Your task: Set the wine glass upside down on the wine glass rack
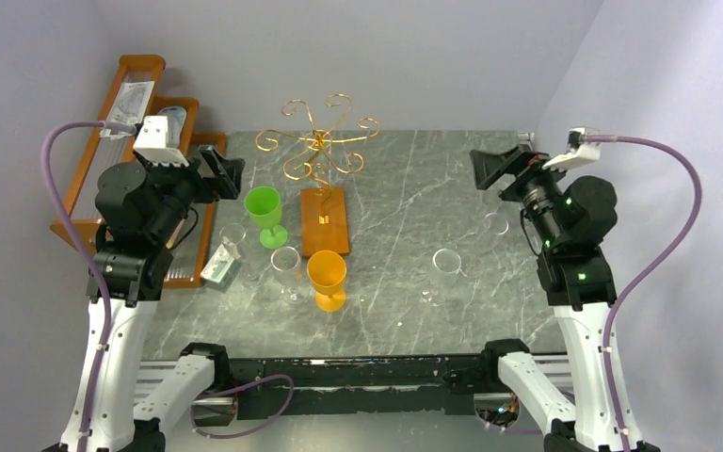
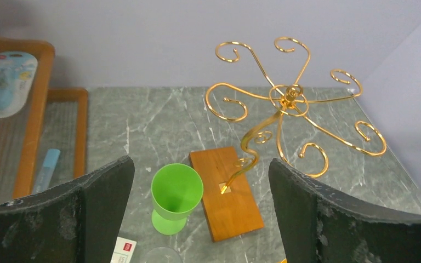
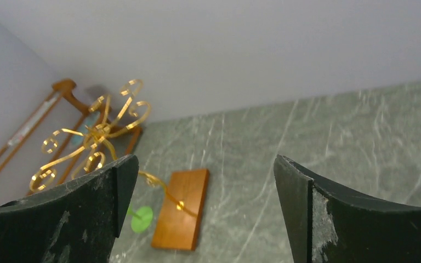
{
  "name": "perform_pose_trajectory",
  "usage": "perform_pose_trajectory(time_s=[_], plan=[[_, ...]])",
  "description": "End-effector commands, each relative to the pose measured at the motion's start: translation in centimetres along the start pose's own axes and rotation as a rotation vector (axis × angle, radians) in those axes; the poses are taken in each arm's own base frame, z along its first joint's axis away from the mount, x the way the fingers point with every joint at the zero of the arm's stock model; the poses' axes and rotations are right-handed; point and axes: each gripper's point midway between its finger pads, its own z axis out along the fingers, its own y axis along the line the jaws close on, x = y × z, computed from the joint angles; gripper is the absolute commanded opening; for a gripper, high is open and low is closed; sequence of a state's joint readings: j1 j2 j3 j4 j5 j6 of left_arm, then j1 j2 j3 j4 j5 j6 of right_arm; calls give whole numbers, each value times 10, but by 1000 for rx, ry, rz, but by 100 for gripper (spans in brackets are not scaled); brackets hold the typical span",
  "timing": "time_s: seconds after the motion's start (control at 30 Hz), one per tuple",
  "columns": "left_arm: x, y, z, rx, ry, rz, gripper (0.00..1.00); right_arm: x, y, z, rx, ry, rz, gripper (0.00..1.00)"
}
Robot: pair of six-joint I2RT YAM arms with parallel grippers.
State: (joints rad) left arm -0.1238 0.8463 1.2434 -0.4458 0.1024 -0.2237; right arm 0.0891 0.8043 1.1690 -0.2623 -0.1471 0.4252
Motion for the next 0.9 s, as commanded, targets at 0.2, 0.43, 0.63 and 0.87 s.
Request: perform_pose_trajectory(time_s=[0.2, 0.43, 0.63, 0.87], plan=[[4, -27, -3, 138, 0, -34, 97, 87, -39, -29, 189, 329, 74, 96], [13, -42, -9, 223, 23, -15, 97, 120, -69, -46, 384, 533, 78, 83], [21, -59, -14, 312, 54, 26, 97, 152, -92, -61, 489, 678, 45, 78], [28, -65, -11, 352, 72, 26, 97, 153, -106, -57, 549, 692, -12, 58]])
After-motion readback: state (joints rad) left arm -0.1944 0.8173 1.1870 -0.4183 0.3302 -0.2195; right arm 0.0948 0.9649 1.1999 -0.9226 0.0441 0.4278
